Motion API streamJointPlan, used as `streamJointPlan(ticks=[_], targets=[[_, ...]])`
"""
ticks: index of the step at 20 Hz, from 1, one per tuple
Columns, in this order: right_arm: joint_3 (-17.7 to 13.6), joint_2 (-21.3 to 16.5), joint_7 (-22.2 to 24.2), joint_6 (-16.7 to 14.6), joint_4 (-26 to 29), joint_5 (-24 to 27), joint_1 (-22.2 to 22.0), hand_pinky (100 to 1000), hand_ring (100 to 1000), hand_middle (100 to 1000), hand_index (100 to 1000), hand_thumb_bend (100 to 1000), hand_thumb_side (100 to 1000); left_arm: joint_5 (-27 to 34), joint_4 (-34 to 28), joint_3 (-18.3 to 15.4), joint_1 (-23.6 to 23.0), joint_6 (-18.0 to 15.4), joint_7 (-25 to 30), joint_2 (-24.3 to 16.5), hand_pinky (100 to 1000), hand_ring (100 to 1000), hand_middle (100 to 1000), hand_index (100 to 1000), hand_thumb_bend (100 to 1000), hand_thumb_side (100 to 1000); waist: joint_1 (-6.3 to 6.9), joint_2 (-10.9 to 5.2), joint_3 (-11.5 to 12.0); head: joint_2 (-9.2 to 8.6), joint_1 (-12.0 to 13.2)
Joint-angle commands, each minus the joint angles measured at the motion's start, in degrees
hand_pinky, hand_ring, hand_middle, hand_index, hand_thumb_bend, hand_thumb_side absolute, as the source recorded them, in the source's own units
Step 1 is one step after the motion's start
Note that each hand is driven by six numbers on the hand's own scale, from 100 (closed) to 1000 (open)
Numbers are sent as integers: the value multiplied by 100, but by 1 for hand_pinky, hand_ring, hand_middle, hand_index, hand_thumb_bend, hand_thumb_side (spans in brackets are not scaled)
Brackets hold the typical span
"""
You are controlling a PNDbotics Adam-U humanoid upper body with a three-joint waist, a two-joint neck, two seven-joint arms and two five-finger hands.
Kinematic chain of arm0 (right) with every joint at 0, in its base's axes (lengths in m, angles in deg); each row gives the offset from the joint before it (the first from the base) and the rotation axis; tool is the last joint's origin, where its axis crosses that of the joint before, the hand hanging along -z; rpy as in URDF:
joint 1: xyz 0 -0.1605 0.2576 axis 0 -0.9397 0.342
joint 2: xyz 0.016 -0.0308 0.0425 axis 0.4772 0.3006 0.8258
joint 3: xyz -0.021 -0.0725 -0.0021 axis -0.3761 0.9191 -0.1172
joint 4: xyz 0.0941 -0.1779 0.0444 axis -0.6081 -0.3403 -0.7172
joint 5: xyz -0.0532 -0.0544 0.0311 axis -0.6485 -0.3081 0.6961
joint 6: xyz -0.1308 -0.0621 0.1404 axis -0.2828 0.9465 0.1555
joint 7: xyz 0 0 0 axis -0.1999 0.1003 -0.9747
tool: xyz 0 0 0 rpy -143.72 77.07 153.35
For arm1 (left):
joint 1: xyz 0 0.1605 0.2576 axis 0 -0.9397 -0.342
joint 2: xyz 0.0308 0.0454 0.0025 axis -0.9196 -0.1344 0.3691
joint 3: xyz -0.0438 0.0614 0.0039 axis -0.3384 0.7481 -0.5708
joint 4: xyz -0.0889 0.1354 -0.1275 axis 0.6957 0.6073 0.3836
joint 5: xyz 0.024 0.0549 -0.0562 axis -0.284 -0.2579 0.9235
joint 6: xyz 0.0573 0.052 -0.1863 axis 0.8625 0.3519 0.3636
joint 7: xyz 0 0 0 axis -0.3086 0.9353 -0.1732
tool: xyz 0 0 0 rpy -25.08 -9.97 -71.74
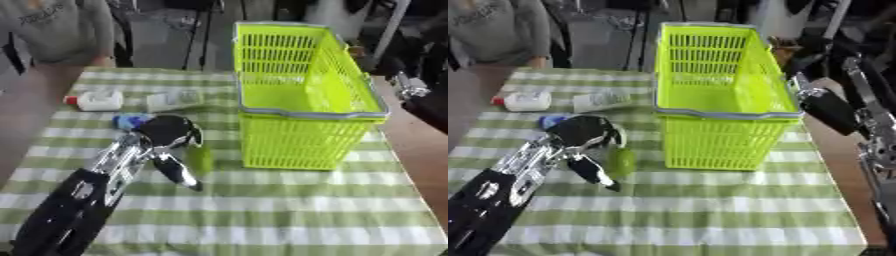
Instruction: Pick up objects on the table and place them in the box.
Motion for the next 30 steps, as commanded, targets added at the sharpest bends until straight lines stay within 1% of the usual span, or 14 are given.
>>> streamJointPlan(ticks=[1,10,13,16,19,20,21,23,24,30], targets=[[-26,-71,10,-5,69,24,57,616,573,697,857,255,578,-97,63,-52,137,-18,-62,23,761,789,484,740,986,523,-4,-53,-9,-24,18],[-26,-65,10,-6,66,27,48,616,573,697,857,255,577,-327,355,-82,132,-68,-44,85,757,777,460,735,975,502,-4,-49,-23,-23,23],[-27,-62,10,-7,65,29,46,616,573,697,857,254,577,-386,436,-96,122,-76,-33,97,744,757,427,722,973,471,-5,-47,-27,-23,21],[-30,-65,4,-6,65,30,44,616,573,697,857,254,578,-441,503,-106,113,-82,-30,102,741,752,416,720,968,462,-5,-47,-29,-23,25],[-30,-63,5,-7,63,30,44,616,573,697,857,252,578,-463,533,-114,98,-79,-40,95,718,694,364,668,914,408,-4,-47,-26,-23,20],[-31,-63,4,-7,62,30,44,616,573,697,857,252,578,-469,536,-117,93,-76,-42,92,718,694,364,668,914,408,-4,-47,-25,-23,19],[-31,-63,4,-7,62,30,44,616,573,697,857,252,578,-472,538,-120,89,-72,-43,91,706,663,340,639,886,398,-4,-47,-24,-24,19],[-32,-63,3,-8,61,31,40,616,573,697,858,251,578,-459,540,-128,72,-63,-36,87,697,637,318,603,880,409,-4,-47,-19,-23,17],[-32,-67,4,-9,60,30,40,616,573,697,858,251,578,-432,519,-117,55,-80,-17,79,695,632,324,598,884,423,-4,-47,-16,-24,14],[-36,-78,0,-9,60,27,42,616,573,697,857,251,579,-262,174,-46,-19,-152,221,-30,694,609,322,601,919,454,2,-48,-6,-17,-3]])
